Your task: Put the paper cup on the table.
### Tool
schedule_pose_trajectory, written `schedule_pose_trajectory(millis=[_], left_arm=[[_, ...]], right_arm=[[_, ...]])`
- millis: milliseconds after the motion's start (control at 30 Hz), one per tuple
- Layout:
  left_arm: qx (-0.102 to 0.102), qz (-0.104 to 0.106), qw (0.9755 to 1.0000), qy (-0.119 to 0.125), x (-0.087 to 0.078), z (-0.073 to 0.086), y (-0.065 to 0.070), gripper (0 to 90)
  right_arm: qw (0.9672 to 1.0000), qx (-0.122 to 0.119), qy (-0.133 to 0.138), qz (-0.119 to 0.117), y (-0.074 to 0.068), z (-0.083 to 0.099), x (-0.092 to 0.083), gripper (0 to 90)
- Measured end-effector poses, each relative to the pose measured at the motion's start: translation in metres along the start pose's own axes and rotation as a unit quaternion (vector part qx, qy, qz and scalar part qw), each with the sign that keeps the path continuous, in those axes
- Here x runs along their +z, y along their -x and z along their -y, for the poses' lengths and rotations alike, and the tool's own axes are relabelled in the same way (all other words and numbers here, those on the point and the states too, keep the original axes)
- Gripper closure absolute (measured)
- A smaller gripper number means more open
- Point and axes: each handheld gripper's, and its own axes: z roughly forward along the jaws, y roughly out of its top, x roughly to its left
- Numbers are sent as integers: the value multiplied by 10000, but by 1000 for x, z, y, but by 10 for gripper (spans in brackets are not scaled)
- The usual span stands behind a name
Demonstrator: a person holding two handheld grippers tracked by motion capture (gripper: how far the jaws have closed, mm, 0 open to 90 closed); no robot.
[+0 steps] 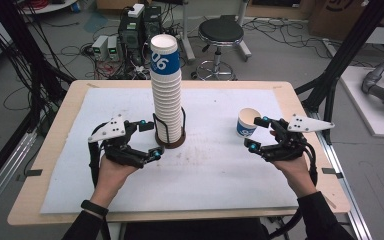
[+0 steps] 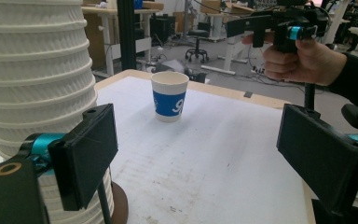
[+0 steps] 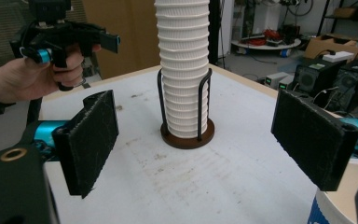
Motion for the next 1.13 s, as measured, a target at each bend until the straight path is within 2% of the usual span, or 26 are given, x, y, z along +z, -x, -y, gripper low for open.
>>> schedule_pose_trajectory(millis=[1133], left_arm=[[-8,-55,10000,6,-5,-3,-3,123]], right_arm=[[10000,24,-37,26,4,2,-2,148]])
